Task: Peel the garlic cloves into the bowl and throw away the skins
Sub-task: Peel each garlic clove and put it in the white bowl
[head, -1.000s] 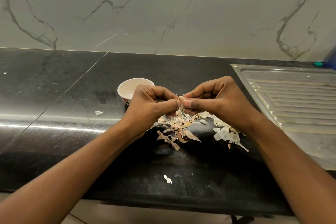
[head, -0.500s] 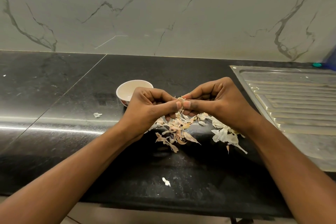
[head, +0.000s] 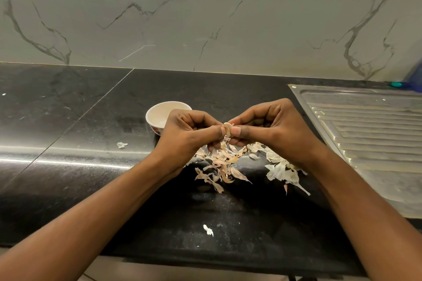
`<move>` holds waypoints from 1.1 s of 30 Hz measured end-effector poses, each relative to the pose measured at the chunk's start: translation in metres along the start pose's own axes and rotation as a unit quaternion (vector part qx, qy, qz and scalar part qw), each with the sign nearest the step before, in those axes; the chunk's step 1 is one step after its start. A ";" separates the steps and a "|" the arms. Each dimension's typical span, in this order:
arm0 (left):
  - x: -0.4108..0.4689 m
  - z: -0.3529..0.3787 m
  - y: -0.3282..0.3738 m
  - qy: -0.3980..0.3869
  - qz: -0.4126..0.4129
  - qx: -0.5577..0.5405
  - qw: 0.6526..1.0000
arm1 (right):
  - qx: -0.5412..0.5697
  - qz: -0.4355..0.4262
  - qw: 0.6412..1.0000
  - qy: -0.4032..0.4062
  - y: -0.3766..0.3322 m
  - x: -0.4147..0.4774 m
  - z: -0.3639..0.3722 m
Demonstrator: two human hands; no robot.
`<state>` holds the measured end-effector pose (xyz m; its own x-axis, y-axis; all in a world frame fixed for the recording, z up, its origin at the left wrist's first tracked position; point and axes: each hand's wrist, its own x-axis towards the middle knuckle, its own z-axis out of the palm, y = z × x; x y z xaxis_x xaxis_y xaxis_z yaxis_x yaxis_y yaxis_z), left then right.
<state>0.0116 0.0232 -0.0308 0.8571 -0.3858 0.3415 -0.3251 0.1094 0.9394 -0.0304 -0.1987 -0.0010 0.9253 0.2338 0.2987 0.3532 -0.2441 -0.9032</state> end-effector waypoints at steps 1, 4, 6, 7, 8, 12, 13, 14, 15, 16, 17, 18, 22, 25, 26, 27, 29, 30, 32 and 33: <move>0.000 0.001 0.000 0.004 0.001 0.001 1.000 | 0.003 0.002 1.000 -0.003 0.000 0.000 0.000; 0.000 0.000 0.001 0.012 -0.002 0.002 1.000 | 0.023 0.015 1.000 -0.012 0.000 0.001 0.001; 0.001 0.000 0.001 0.011 -0.007 0.002 1.000 | 0.044 0.028 0.999 -0.017 0.000 0.001 0.001; 0.001 0.000 0.001 0.011 -0.011 0.002 1.000 | 0.052 0.035 0.998 -0.019 0.000 0.001 0.001; 0.001 0.000 0.002 0.012 -0.014 0.000 1.000 | 0.058 0.042 0.997 -0.022 0.000 0.002 0.001; 0.001 0.001 0.003 0.010 -0.021 -0.001 1.000 | 0.078 0.057 0.995 -0.031 0.000 0.004 0.002; 0.002 0.001 0.002 0.010 -0.020 0.004 1.000 | 0.076 0.059 0.995 -0.030 0.000 0.004 0.002; 0.002 0.001 0.002 0.009 -0.018 0.011 1.000 | 0.071 0.060 0.995 -0.029 0.000 0.004 0.002; 0.002 0.002 0.001 0.010 -0.015 0.017 1.000 | 0.064 0.062 0.996 -0.028 0.000 0.004 0.003; 0.002 0.002 0.001 0.010 -0.013 0.021 1.000 | 0.059 0.064 0.996 -0.028 0.001 0.004 0.003; 0.002 0.002 0.001 0.009 -0.012 0.023 1.000 | 0.055 0.065 0.996 -0.028 0.001 0.005 0.004; 0.002 0.002 0.001 0.008 -0.012 0.023 1.000 | 0.050 0.065 0.996 -0.030 0.002 0.005 0.004; 0.002 0.003 0.001 0.013 -0.024 -0.002 1.000 | 0.079 0.064 0.994 -0.043 0.004 0.006 0.004; 0.004 0.003 0.001 0.022 -0.034 -0.023 0.999 | 0.110 0.062 0.991 -0.039 0.004 0.006 0.004; 0.004 0.003 0.001 0.024 -0.035 -0.026 0.999 | 0.112 0.060 0.991 -0.036 0.004 0.006 0.003; 0.004 0.003 0.002 0.026 -0.036 -0.029 0.999 | 0.114 0.058 0.991 -0.032 0.004 0.006 0.003; 0.004 0.003 0.002 0.033 -0.035 -0.035 0.998 | 0.116 0.050 0.992 -0.020 0.003 0.005 0.002; 0.004 0.002 0.003 0.035 -0.034 -0.037 0.998 | 0.115 0.046 0.992 -0.012 0.003 0.005 0.002; 0.004 0.002 0.004 0.035 -0.033 -0.042 0.998 | 0.112 0.039 0.993 0.004 0.002 0.005 0.001; 0.004 0.002 0.004 0.036 -0.033 -0.046 0.998 | 0.115 0.035 0.993 0.012 0.002 0.005 0.001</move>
<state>0.0130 0.0202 -0.0254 0.9030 -0.3280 0.2774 -0.2322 0.1708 0.9576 -0.0255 -0.1976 -0.0014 0.9504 0.2005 0.2380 0.2501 -0.0372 -0.9675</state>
